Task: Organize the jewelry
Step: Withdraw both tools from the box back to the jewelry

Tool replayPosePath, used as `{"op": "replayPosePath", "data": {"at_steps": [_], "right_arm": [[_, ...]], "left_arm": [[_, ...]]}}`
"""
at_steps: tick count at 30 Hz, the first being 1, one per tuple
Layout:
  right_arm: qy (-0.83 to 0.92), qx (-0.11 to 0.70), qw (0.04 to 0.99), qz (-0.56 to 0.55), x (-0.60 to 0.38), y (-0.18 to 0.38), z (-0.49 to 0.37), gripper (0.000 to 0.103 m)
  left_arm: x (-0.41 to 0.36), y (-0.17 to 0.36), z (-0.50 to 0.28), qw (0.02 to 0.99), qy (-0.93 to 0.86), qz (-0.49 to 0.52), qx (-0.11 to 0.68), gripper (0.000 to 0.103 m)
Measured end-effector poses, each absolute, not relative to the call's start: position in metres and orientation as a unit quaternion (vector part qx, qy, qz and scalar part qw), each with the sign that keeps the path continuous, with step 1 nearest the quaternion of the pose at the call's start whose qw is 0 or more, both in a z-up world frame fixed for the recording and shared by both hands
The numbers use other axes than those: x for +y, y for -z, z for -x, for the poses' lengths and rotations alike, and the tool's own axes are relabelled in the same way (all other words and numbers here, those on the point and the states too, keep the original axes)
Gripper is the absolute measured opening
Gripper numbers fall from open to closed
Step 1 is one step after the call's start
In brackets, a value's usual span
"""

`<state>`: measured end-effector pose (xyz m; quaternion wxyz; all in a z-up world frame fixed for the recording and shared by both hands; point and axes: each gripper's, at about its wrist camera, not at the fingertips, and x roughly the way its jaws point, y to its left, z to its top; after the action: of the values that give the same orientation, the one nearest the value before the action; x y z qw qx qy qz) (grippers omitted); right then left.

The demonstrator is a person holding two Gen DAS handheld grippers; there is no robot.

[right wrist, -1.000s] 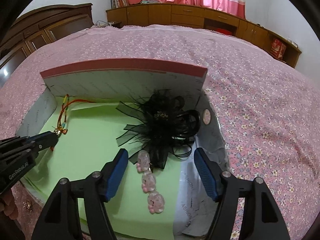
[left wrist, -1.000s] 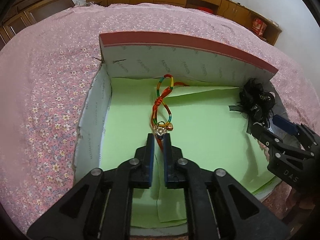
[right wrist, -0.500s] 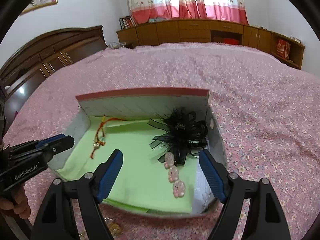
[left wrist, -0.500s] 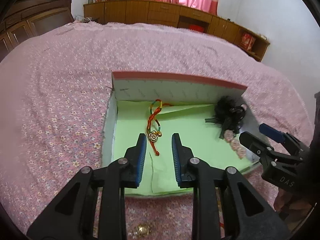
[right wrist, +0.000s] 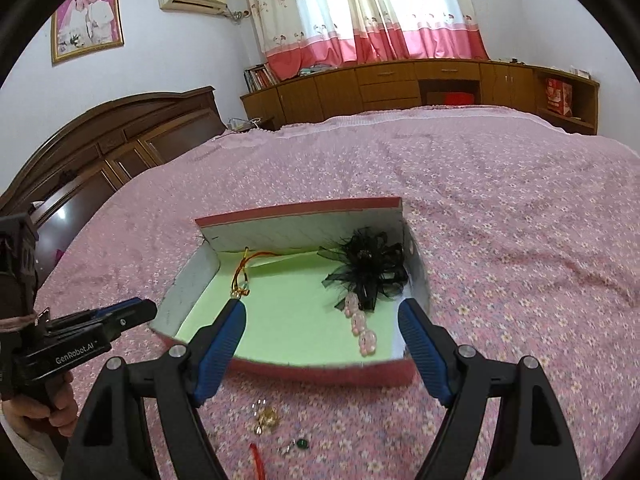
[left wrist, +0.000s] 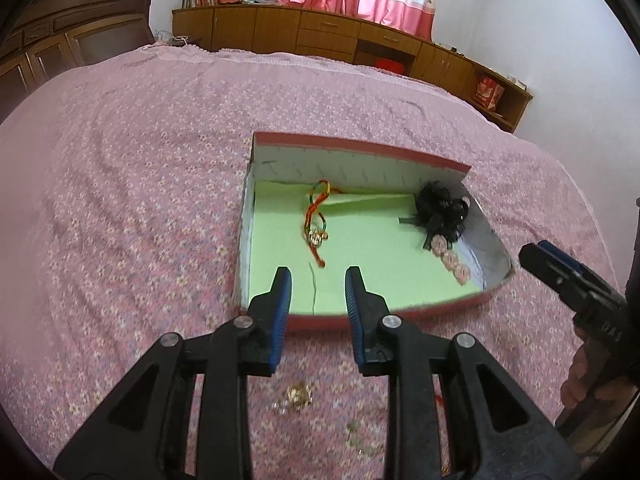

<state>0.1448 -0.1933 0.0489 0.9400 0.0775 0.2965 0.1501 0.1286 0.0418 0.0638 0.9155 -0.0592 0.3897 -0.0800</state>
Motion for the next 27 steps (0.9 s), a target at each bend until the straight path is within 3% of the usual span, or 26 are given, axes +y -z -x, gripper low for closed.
{"op": "replayPosePath", "data": {"at_steps": [19,27], "right_arm": [[-0.149,0.348,0.923,-0.073,-0.194,-0.006,-0.107,0.079],[-0.151,0.379,0.91,-0.07,-0.188,0.018,-0.104,0.073]], "left_arm": [[0.051,-0.021,-0.099,0.89,0.086,0.053,0.446,0.019],[0.047,-0.002,-0.093,0.885,0.078,0.033,0.459,0.019]]}}
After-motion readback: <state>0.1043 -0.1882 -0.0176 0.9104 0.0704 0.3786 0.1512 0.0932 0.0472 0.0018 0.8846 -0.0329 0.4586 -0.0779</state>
